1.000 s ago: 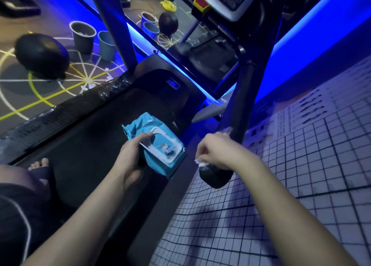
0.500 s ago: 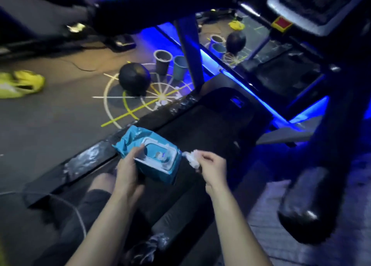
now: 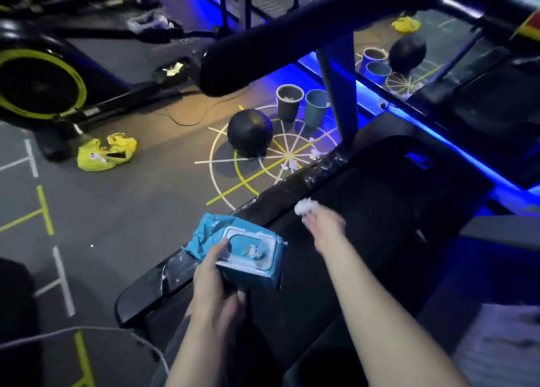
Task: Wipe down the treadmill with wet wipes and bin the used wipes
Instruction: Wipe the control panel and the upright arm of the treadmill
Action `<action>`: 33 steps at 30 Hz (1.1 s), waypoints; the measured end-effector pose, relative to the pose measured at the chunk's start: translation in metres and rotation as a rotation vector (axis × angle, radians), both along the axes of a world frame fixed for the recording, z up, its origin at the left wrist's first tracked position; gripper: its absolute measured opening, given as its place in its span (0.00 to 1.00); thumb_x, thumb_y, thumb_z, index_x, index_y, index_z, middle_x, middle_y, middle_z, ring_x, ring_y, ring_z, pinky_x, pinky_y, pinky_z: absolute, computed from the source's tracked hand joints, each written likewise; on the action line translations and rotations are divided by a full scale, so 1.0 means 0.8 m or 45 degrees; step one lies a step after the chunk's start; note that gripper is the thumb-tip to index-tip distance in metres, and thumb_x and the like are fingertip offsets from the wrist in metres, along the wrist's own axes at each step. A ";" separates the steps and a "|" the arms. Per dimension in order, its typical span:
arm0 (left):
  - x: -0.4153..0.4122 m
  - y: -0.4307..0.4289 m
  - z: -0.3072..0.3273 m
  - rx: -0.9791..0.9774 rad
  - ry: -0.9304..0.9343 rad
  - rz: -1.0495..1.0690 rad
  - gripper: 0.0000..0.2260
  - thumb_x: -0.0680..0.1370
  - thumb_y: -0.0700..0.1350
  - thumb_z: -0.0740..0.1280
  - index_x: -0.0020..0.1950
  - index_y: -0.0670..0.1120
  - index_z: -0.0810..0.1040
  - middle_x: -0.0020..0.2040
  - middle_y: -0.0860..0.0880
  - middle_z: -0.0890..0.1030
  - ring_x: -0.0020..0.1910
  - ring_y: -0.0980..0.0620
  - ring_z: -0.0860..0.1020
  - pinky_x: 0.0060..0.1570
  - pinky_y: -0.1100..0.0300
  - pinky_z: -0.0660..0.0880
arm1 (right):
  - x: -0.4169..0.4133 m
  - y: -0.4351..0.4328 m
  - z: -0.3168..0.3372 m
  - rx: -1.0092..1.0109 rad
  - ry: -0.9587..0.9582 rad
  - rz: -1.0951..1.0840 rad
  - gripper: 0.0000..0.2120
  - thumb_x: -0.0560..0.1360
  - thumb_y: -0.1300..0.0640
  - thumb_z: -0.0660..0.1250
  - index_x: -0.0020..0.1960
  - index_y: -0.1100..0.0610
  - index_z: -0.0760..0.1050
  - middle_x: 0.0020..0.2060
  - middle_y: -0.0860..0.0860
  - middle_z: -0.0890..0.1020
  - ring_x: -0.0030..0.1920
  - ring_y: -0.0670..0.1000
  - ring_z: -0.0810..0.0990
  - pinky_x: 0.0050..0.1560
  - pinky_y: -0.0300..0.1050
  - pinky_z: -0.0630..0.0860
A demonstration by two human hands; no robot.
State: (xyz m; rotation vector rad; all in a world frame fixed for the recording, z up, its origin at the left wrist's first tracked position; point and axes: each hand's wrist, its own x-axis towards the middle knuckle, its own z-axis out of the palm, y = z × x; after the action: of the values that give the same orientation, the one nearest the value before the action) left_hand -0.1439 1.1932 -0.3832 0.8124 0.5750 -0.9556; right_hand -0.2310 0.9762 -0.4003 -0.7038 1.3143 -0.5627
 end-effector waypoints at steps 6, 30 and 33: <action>0.020 -0.038 0.012 -0.031 -0.127 -0.063 0.26 0.77 0.46 0.74 0.74 0.41 0.77 0.65 0.38 0.84 0.65 0.37 0.82 0.71 0.37 0.74 | 0.041 -0.064 0.088 -0.500 0.128 0.194 0.07 0.77 0.56 0.71 0.53 0.49 0.85 0.53 0.50 0.86 0.60 0.52 0.82 0.66 0.51 0.77; -0.198 0.078 0.109 -0.010 -0.741 -0.642 0.07 0.78 0.38 0.71 0.55 0.40 0.78 0.36 0.49 0.79 0.35 0.51 0.79 0.33 0.61 0.77 | -0.293 0.261 0.169 -1.341 0.714 0.907 0.11 0.71 0.41 0.75 0.49 0.45 0.84 0.46 0.40 0.74 0.53 0.41 0.73 0.52 0.40 0.74; -0.222 0.103 0.108 0.007 -0.782 -0.674 0.11 0.77 0.41 0.73 0.55 0.36 0.80 0.38 0.47 0.81 0.39 0.46 0.80 0.40 0.56 0.77 | -0.308 0.289 0.170 -1.333 0.801 0.932 0.13 0.69 0.40 0.75 0.51 0.44 0.82 0.46 0.40 0.73 0.52 0.40 0.72 0.52 0.42 0.75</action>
State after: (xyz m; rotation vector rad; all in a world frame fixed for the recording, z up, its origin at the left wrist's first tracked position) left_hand -0.3215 1.2756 -0.2968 1.2302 -0.1844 -1.1052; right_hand -0.4772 1.2075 -0.2642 -2.2542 1.1217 -0.3960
